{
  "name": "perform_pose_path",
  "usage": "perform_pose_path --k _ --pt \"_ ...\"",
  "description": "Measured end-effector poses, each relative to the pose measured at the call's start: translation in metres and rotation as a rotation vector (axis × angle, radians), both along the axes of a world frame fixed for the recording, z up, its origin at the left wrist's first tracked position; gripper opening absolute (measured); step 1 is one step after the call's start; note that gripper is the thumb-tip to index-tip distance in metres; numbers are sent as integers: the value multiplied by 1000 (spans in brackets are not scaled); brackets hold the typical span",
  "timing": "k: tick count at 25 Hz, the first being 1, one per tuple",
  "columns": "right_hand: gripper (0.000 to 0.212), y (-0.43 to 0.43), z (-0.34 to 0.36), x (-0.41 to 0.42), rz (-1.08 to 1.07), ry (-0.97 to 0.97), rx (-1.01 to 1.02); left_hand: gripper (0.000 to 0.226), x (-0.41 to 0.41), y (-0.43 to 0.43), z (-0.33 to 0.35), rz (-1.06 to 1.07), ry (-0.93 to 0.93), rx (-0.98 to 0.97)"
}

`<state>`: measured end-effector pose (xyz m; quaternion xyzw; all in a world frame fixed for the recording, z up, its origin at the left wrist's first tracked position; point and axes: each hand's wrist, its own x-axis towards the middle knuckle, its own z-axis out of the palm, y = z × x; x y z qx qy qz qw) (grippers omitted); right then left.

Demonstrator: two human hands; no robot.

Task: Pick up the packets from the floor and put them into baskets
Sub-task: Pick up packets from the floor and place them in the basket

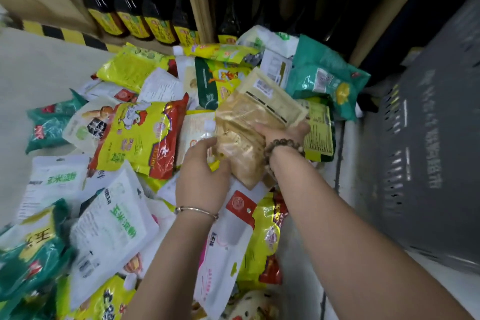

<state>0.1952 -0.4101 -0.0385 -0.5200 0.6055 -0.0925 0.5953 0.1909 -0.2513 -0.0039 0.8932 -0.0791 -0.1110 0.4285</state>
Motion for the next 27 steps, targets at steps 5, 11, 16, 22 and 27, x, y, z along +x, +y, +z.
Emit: perform_pose_path --k 5,11,16,22,27 --pt "76 -11 -1 -20 51 -129 209 33 13 11 13 177 54 -217" --pt "38 -20 19 -79 465 -360 338 42 4 15 11 88 247 -274" --pt "23 -4 28 -76 535 -490 381 24 -4 10 6 130 878 -820" --pt "40 -29 8 -65 544 -170 -281 16 -16 1 -18 298 831 -717" --pt "90 -60 -21 -68 1042 365 -801 12 -10 0 -27 334 745 -662"
